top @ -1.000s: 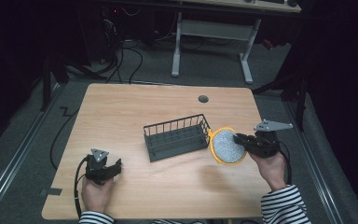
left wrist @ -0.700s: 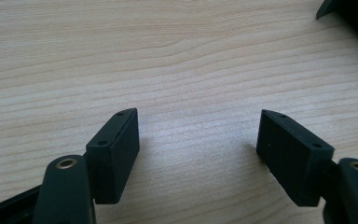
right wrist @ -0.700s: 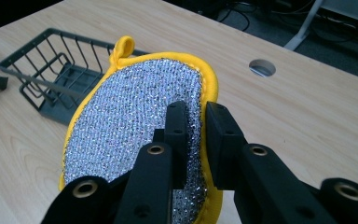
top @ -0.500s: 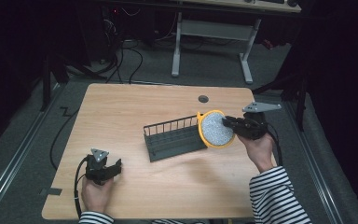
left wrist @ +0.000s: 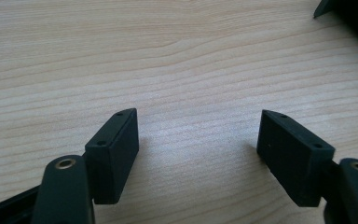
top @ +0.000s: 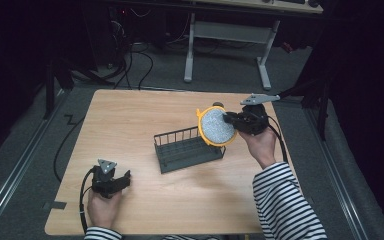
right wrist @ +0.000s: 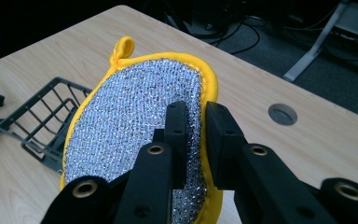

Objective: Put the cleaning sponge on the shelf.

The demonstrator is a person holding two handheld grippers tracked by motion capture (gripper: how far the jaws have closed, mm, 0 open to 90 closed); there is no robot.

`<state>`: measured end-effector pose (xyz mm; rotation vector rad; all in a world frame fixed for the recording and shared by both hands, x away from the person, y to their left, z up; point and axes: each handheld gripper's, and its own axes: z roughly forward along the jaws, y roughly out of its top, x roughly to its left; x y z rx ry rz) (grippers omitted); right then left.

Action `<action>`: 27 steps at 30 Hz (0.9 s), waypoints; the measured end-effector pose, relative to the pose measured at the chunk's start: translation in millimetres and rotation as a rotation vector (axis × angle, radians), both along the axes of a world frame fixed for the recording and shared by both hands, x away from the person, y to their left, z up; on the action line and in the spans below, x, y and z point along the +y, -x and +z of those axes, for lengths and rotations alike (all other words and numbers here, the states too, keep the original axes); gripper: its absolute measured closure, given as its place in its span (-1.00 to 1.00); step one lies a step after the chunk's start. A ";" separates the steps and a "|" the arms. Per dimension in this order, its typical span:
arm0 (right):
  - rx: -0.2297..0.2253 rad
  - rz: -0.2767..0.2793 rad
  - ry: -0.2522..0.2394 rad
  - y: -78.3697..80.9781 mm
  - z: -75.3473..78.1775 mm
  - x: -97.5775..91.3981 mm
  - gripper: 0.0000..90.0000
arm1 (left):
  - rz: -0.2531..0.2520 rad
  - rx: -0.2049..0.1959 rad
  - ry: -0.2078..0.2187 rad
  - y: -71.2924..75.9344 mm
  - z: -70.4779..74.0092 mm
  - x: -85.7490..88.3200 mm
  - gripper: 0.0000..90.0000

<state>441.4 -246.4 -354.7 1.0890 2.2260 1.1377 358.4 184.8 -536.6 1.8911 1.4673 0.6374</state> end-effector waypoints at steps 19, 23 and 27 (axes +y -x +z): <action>0.049 0.018 0.003 -36.2 -37.4 35.2 0.76 | -0.005 0.001 -0.002 0.1 0.1 -0.1 -0.33; 0.046 0.024 0.007 -35.9 -43.4 34.4 0.75 | -0.006 0.001 -0.002 0.1 0.0 -0.1 -0.33; 0.039 0.025 0.006 -34.9 -48.6 31.0 0.75 | -0.005 0.001 -0.002 0.1 0.0 -0.2 -0.33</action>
